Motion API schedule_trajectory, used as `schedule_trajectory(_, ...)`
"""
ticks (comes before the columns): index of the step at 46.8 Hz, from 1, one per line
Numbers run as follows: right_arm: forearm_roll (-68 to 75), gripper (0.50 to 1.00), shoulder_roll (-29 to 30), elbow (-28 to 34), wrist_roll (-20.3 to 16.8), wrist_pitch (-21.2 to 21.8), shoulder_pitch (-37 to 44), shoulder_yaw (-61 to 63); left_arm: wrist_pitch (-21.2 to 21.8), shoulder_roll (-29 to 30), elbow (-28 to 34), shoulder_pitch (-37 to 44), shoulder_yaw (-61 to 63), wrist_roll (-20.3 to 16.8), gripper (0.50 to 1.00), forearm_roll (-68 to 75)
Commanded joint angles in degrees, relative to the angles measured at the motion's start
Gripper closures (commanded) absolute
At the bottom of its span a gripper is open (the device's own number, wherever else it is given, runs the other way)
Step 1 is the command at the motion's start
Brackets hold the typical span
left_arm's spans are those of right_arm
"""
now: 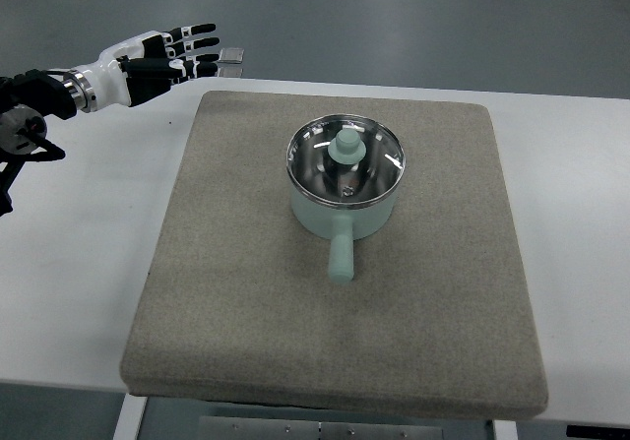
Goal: Place lid left of pot with left hand
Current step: 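Move the left hand over the pot toward the green lid knob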
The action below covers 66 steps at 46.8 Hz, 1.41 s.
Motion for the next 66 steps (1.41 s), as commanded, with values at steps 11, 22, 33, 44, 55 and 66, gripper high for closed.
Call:
schedule_trajectory(11,0.07,0.576,0.00,0.00,0.00,0.00,-0.01,-0.01,0.01,3.52,-8.08,-2.17,-0.01,-7.19,0.506,20.06)
schedule_trajectory(22,0.07,0.576,0.00,0.00,0.00,0.00,-0.01,-0.01,0.01,6.25,-15.46,-4.28,0.08,-7.55,0.506,33.51)
schedule_trajectory(33,-0.02,0.576,0.00,0.00,0.00,0.00,-0.01,0.08,0.01,6.25,-21.61,-7.09,0.08,-7.64,0.506,48.98)
schedule_trajectory(44,0.07,0.576,0.00,0.00,0.00,0.00,-0.01,-0.01,0.01,6.34,-31.37,-8.94,1.22,-7.64,0.506,61.55)
schedule_trajectory(55,0.07,0.576,0.00,0.00,0.00,0.00,-0.01,-0.01,0.01,5.81,-37.17,-14.29,7.28,-7.46,0.508,63.84)
schedule_trajectory(66,0.07,0.576,0.00,0.00,0.00,0.00,-0.01,-0.01,0.01,1.95,-36.74,-20.80,14.31,-7.29,0.510,64.90)
